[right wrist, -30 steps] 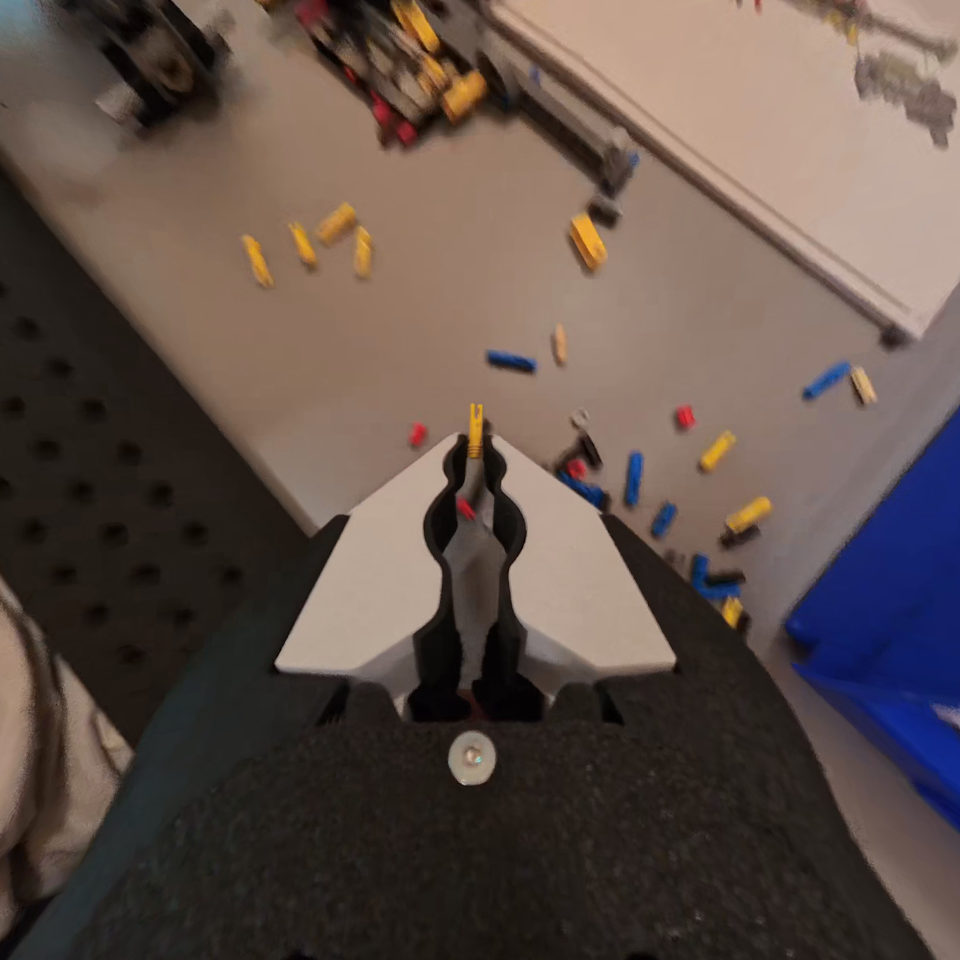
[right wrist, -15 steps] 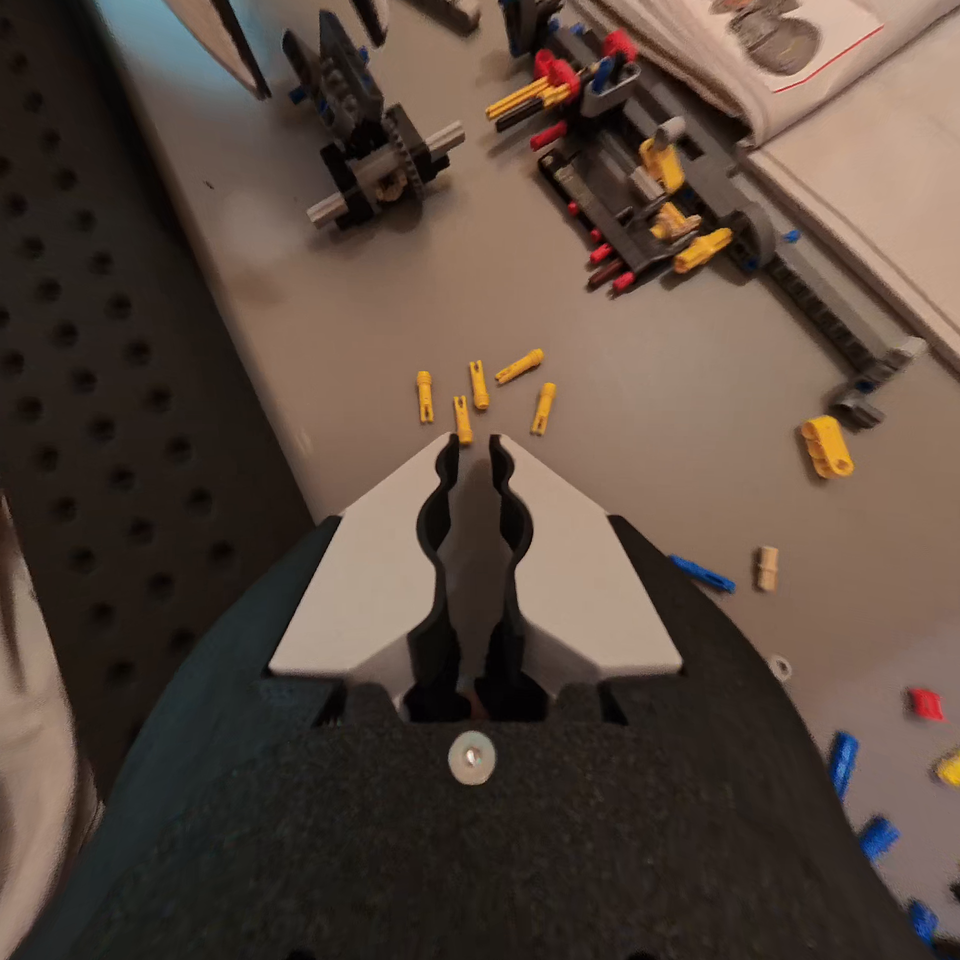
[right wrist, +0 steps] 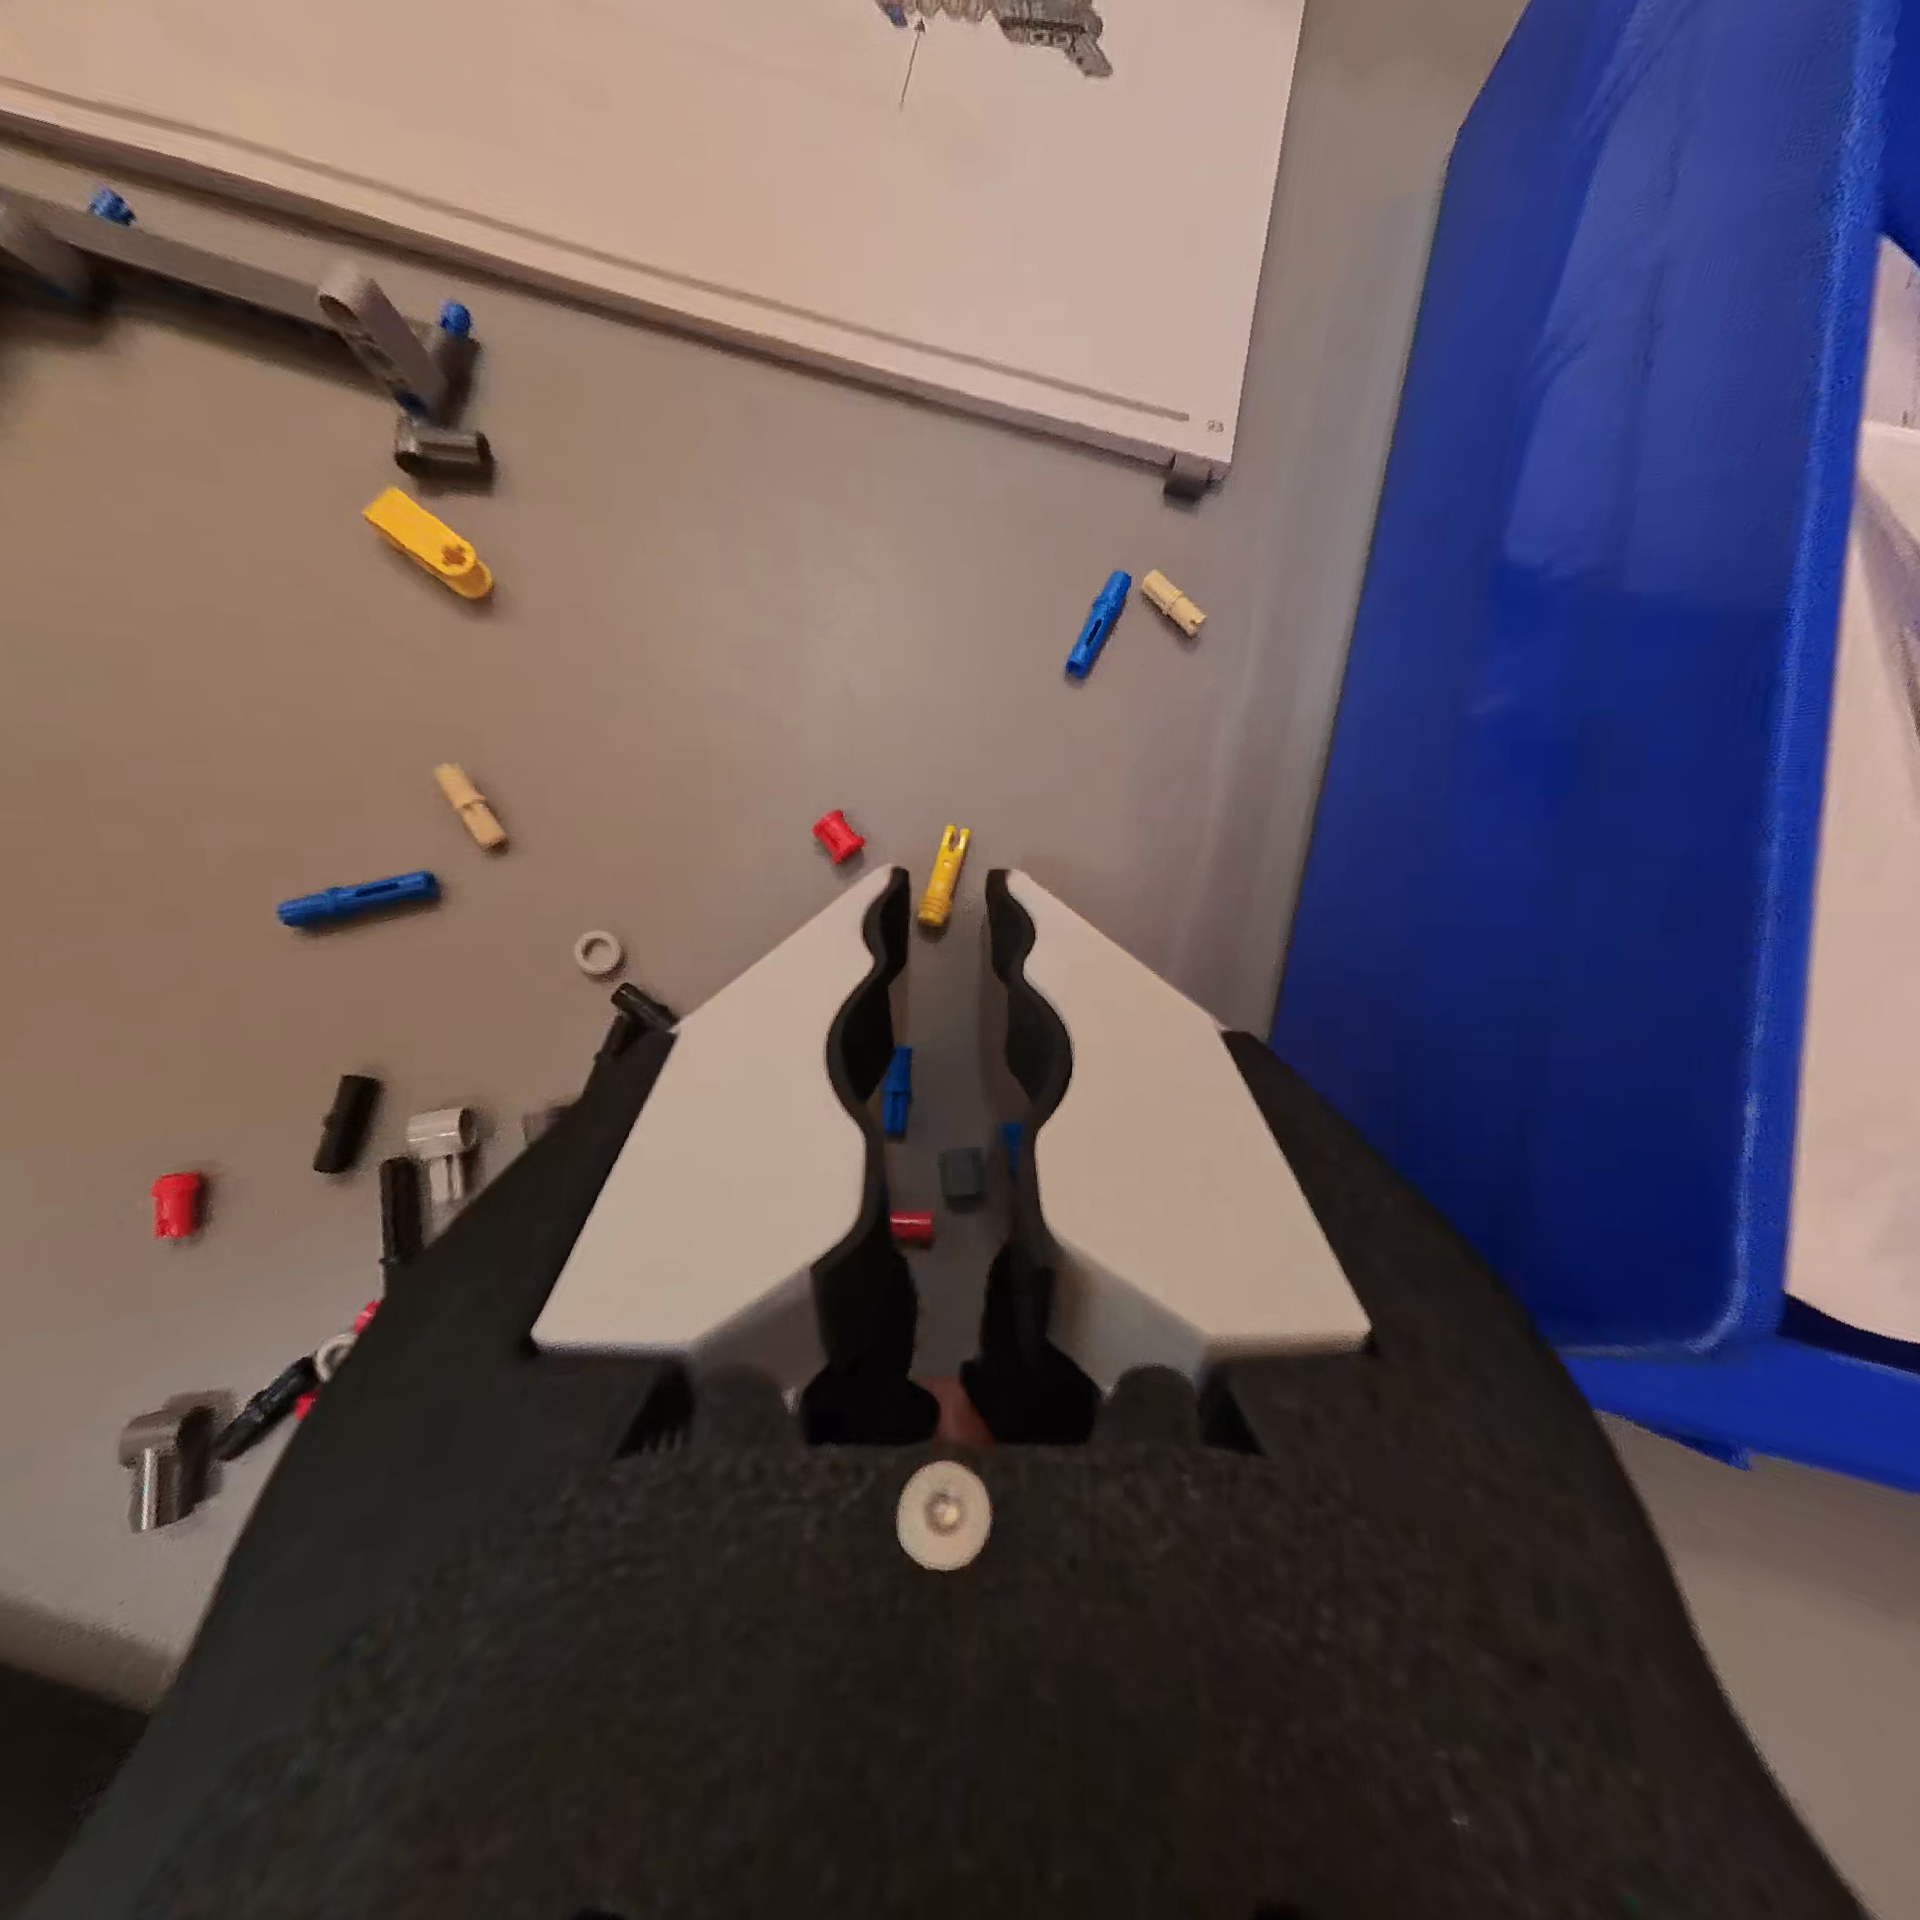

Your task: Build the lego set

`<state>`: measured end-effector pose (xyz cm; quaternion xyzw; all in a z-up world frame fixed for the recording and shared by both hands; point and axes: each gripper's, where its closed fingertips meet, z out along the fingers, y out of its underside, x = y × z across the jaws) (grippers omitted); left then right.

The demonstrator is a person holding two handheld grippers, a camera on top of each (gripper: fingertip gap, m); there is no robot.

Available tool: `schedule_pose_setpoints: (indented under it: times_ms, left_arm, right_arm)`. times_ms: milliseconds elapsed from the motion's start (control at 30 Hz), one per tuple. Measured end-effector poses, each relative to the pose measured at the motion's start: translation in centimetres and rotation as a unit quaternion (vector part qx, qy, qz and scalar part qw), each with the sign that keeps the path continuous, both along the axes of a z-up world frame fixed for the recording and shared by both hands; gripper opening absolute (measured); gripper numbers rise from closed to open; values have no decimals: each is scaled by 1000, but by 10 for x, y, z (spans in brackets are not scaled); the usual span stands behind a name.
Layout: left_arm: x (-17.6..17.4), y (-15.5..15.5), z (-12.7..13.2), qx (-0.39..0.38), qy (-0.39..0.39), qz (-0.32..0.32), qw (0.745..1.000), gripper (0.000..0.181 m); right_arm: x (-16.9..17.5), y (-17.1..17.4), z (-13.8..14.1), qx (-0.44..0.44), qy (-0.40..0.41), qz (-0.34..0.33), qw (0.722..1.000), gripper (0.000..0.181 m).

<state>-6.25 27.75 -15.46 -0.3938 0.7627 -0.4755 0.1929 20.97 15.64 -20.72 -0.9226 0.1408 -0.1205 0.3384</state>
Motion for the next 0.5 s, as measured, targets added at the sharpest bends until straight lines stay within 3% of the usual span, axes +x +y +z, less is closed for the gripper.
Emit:
schedule_pose_setpoints:
  times_ms: [233,300,367,433,500]
  left_arm:
    - [0,-1,3,-5,-6,-1,1000,34]
    - [0,-1,3,-3,-6,-1,1000,34]
    - [0,-1,3,-4,-5,-1,1000,34]
    - [0,-1,2,-3,-4,-1,1000,34]
    - [0,-1,2,-3,-4,-1,1000,34]
  right_arm:
    - [-12,2,3,20,38,13,999,6]
    - [-39,16,22,53,31,79,995,5]
    - [-95,31,32,61,47,199,977,5]
    - [-159,37,28,44,67,321,944,6]
    - [-186,39,15,8,46,361,931,6]
